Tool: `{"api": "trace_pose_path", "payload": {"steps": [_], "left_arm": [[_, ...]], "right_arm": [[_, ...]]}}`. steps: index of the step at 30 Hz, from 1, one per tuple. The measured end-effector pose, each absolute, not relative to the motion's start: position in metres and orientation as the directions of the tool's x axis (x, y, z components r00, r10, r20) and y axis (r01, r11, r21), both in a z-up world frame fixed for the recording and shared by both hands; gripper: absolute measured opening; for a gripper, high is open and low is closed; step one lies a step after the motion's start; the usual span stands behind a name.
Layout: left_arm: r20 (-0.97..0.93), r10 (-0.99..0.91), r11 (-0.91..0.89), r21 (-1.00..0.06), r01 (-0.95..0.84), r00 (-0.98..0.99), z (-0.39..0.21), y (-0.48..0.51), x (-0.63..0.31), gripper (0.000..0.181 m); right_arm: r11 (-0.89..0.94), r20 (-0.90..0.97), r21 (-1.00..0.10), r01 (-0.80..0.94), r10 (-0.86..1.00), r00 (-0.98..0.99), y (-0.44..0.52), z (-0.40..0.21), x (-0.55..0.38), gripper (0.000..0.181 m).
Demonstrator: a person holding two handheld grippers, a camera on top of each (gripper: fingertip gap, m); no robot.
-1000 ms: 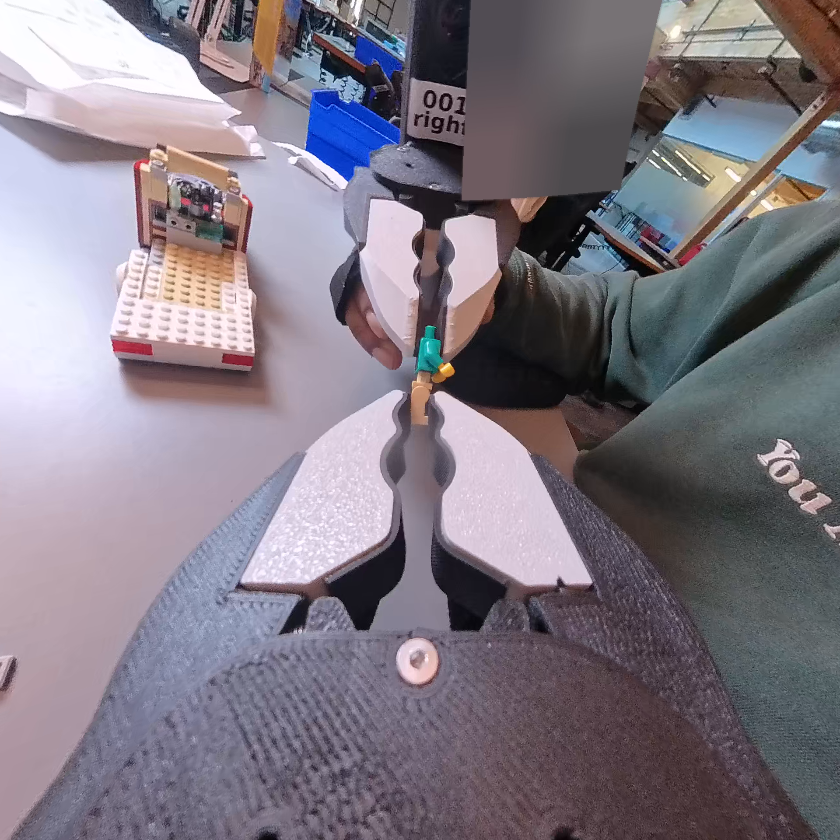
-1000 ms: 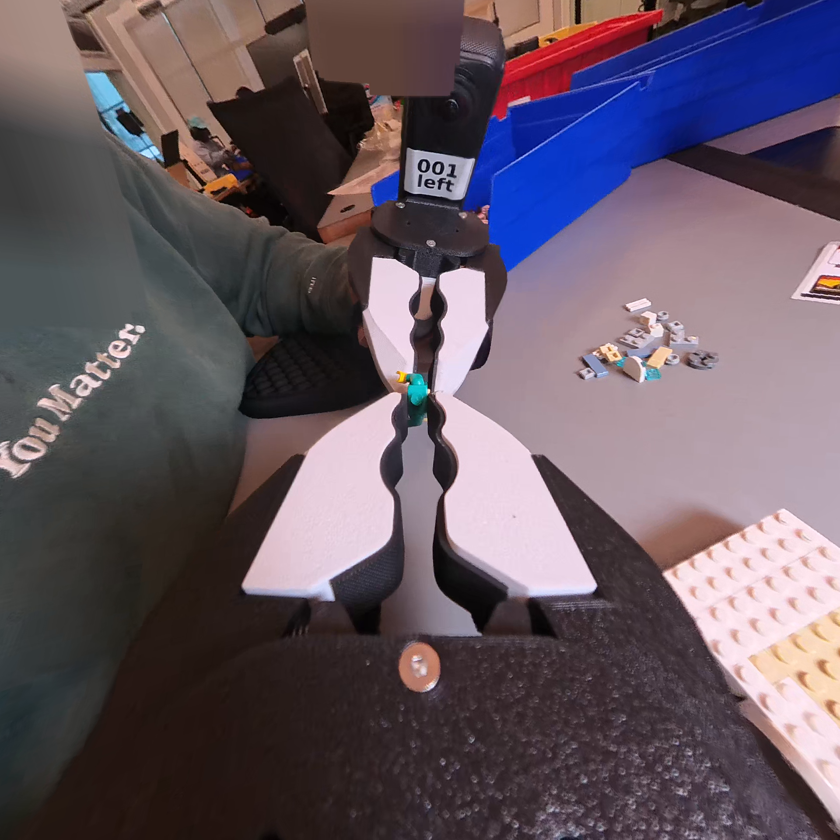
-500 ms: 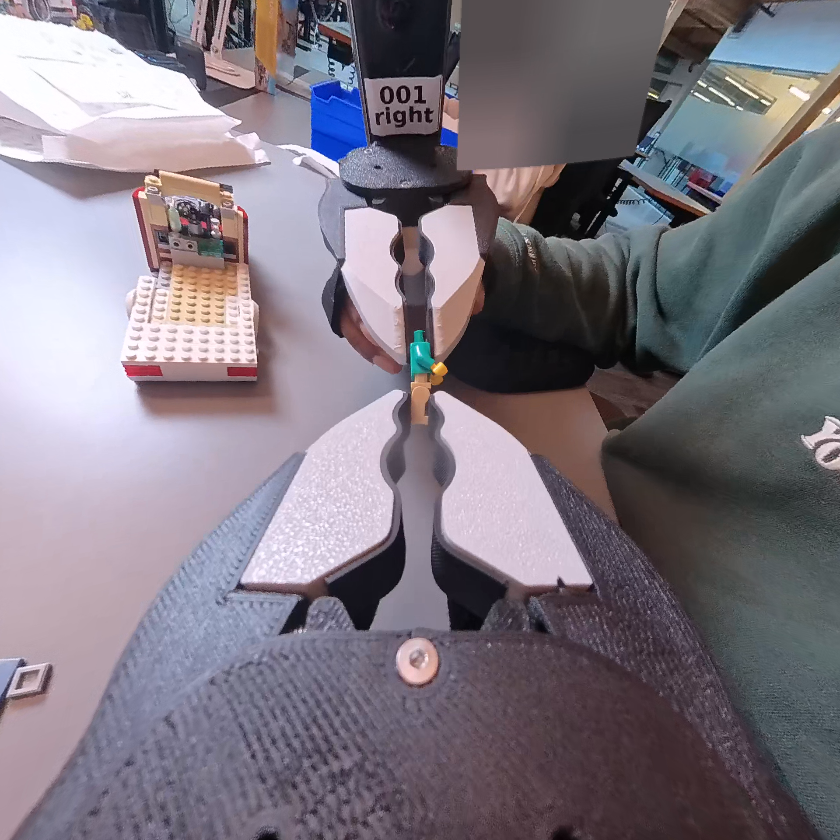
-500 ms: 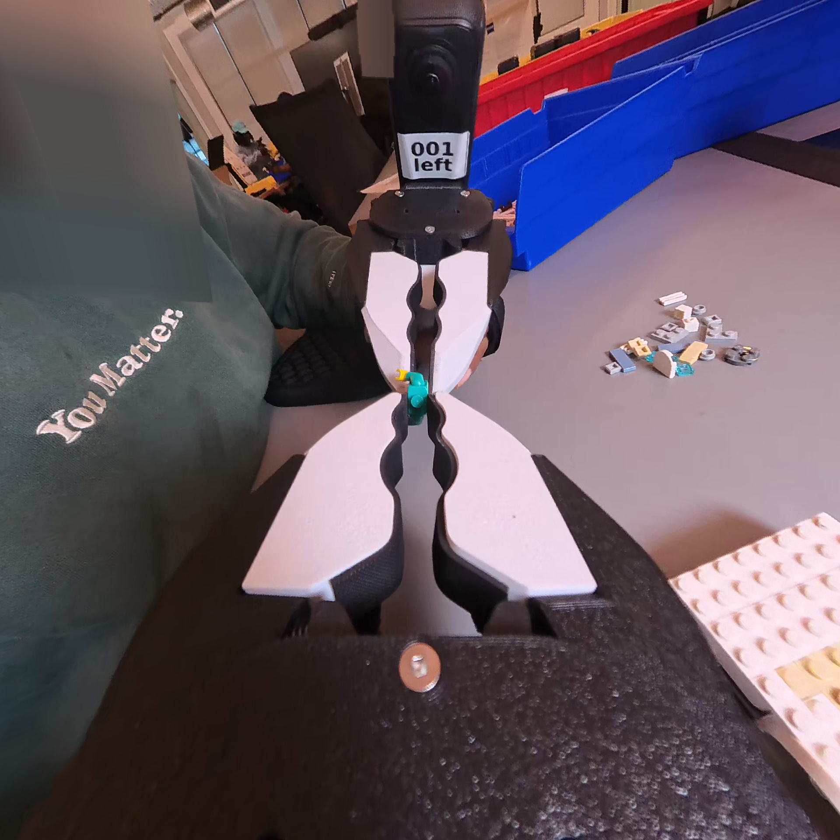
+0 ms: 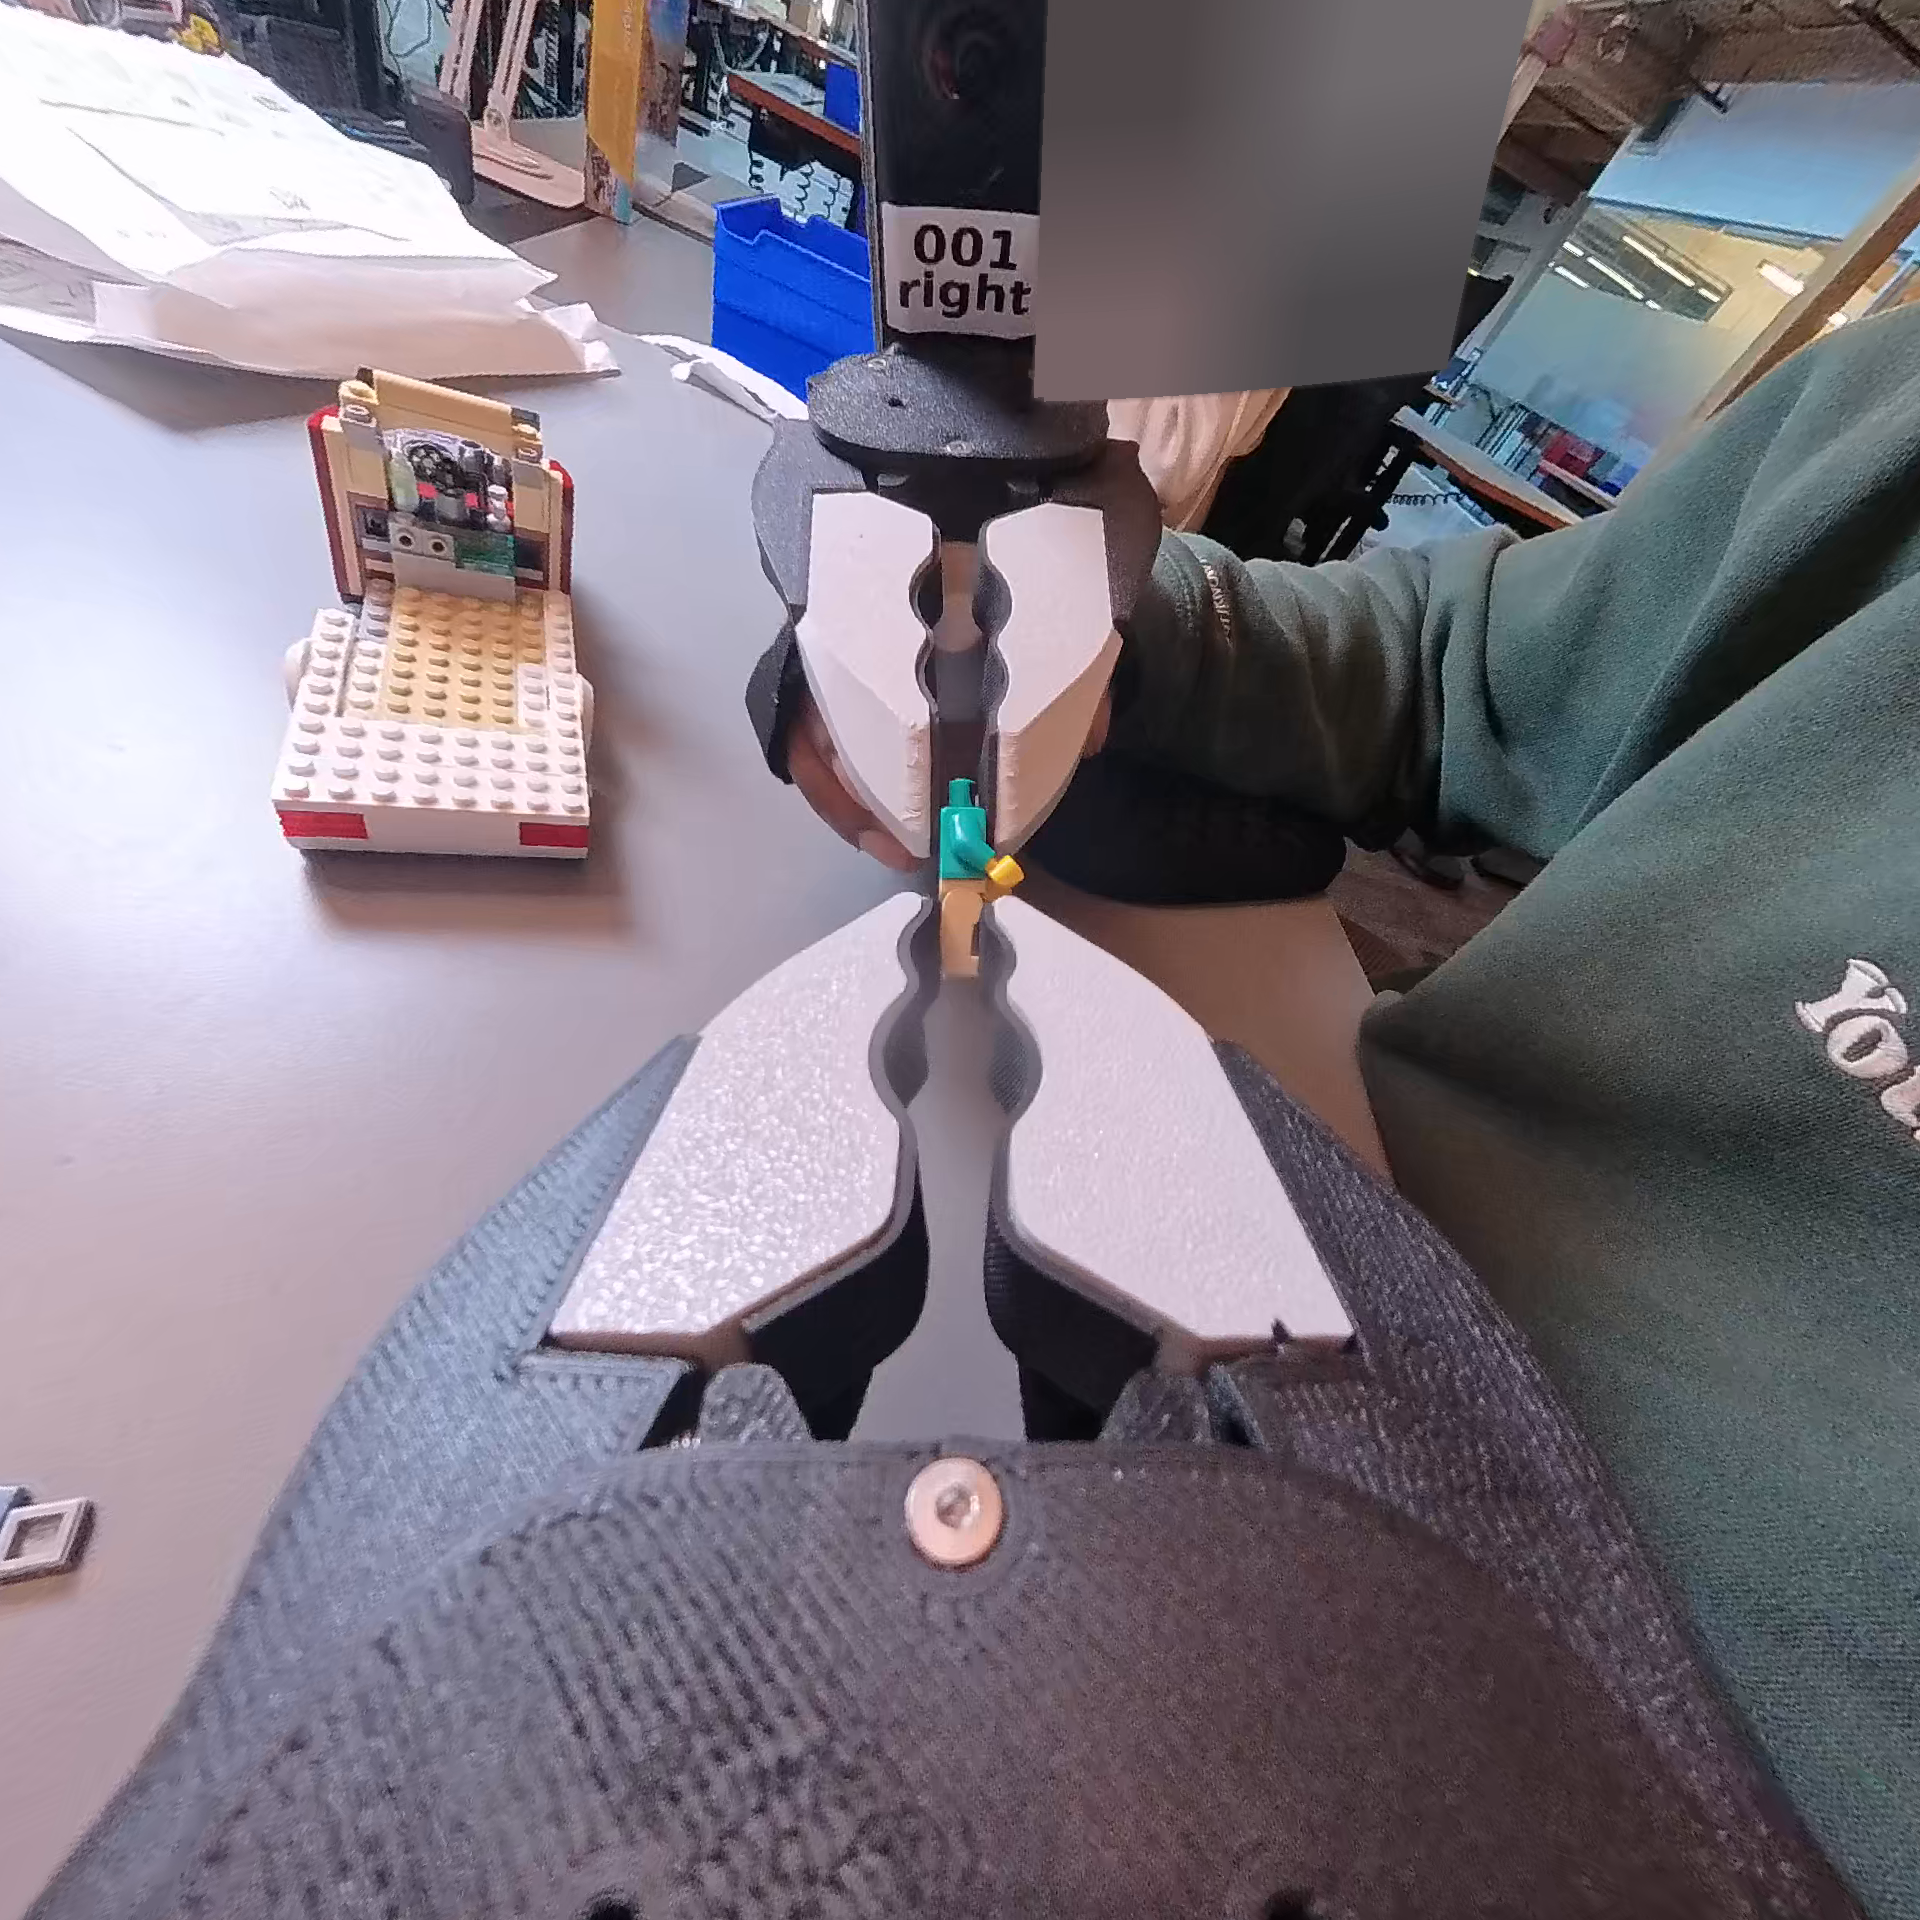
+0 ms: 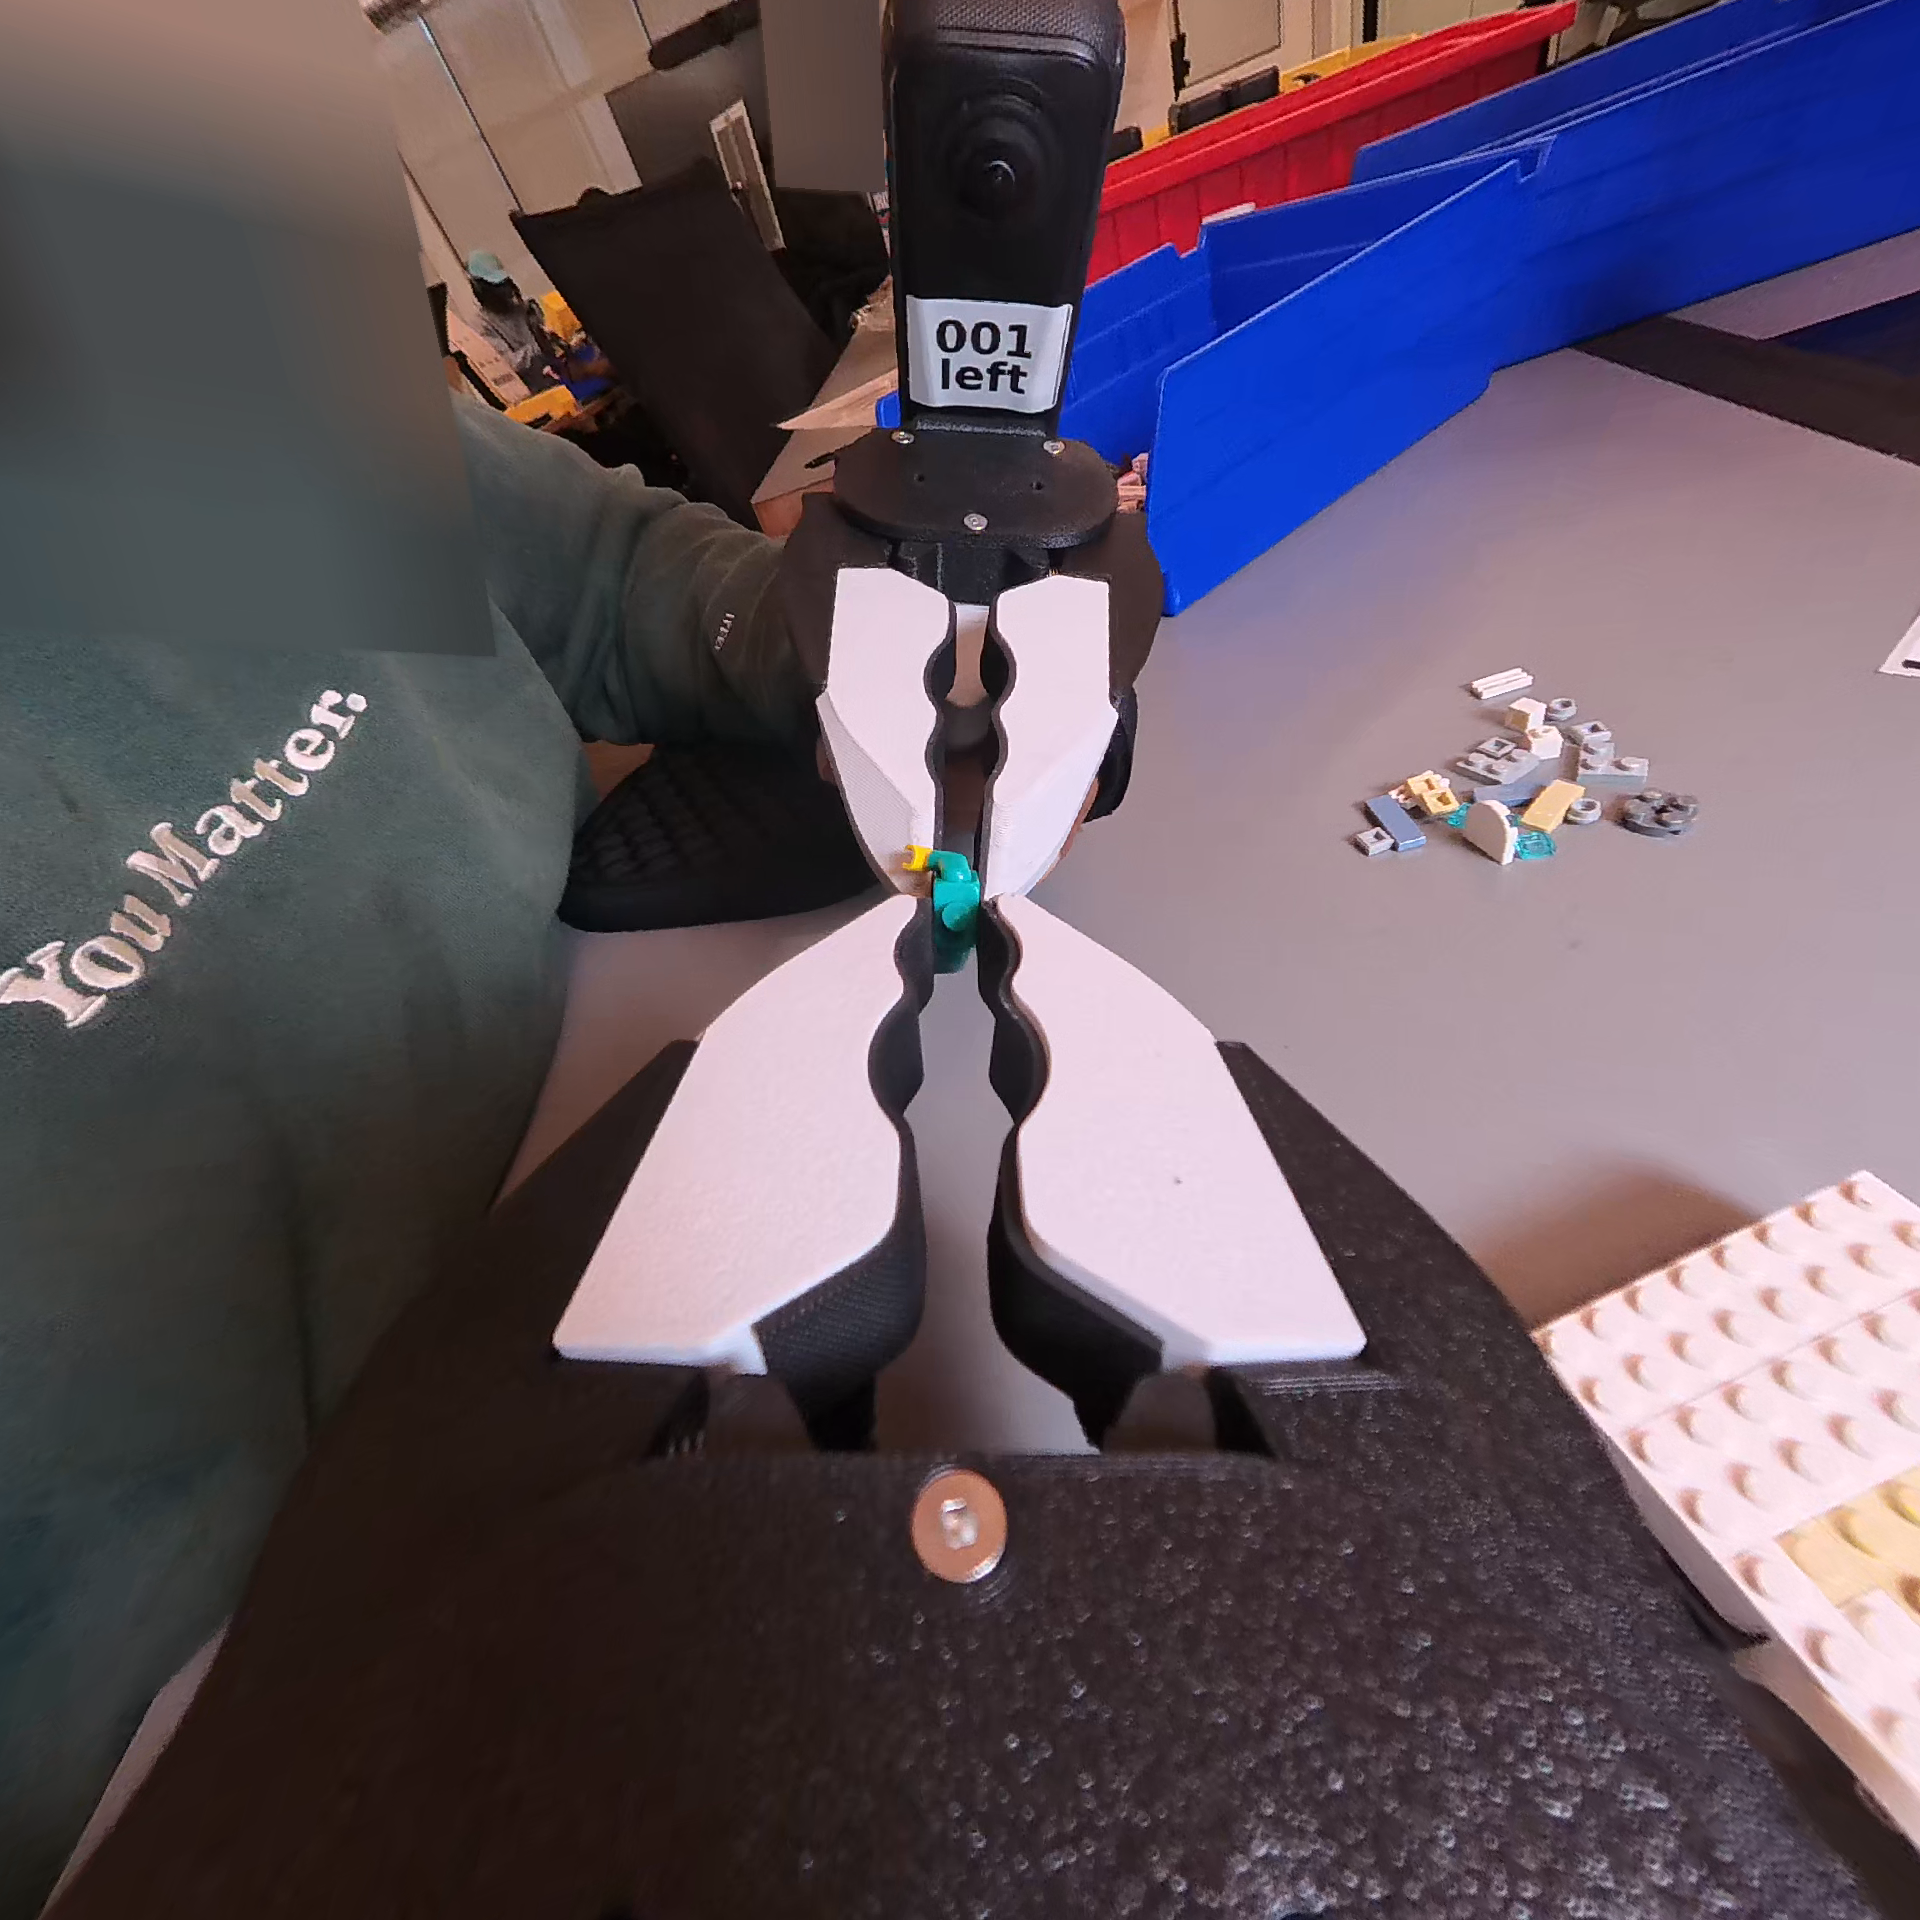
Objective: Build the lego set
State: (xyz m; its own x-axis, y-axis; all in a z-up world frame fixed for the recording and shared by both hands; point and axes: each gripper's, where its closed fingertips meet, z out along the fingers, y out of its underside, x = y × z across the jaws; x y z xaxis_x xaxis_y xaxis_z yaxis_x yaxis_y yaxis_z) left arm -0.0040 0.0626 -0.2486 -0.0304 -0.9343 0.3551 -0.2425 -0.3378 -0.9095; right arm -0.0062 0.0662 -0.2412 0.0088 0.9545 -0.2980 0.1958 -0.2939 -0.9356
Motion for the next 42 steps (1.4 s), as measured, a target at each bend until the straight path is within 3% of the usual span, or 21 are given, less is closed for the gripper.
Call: {"api": "trace_pose_path", "payload": {"steps": [14, 18, 21, 27, 35, 42], "left_arm": [[0.35, -0.936, -0.332, -0.912, -0.242, -0.032, -0.251, 0.064, -0.005, 0.007], [0.421, -0.905, -0.41, -0.902, -0.134, -0.066, -0.234, 0.074, -0.006, 0.007], [0.483, -0.871, -0.478, -0.875, -0.078, -0.087, -0.229, 0.079, -0.01, 0.007], [0.545, -0.829, -0.55, -0.835, 0.011, -0.123, -0.221, 0.088, -0.013, 0.007], [0.437, -0.897, -0.435, -0.9, -0.037, -0.07, -0.23, 0.085, -0.01, 0.008], [0.313, -0.948, -0.317, -0.934, -0.168, 0.049, -0.254, 0.091, -0.01, 0.016]], "right_arm": [[-0.292, -0.293, -0.931, 0.22, 0.956, 0.031, 0.067, -0.245, -0.007, 0.008], [-0.246, -0.231, -0.959, 0.141, 0.967, 0.11, 0.079, -0.225, -0.01, 0.009], [-0.231, -0.213, -0.966, 0.113, 0.965, 0.154, 0.082, -0.216, -0.009, 0.028], [-0.299, -0.282, -0.951, 0.081, 0.943, 0.176, 0.086, -0.217, -0.013, 0.024], [-0.328, -0.307, -0.942, 0.075, 0.929, 0.208, 0.091, -0.221, -0.017, 0.008], [-0.243, -0.173, -0.94, 0.24, 0.945, 0.278, 0.094, -0.245, -0.015, 0.008]]}}
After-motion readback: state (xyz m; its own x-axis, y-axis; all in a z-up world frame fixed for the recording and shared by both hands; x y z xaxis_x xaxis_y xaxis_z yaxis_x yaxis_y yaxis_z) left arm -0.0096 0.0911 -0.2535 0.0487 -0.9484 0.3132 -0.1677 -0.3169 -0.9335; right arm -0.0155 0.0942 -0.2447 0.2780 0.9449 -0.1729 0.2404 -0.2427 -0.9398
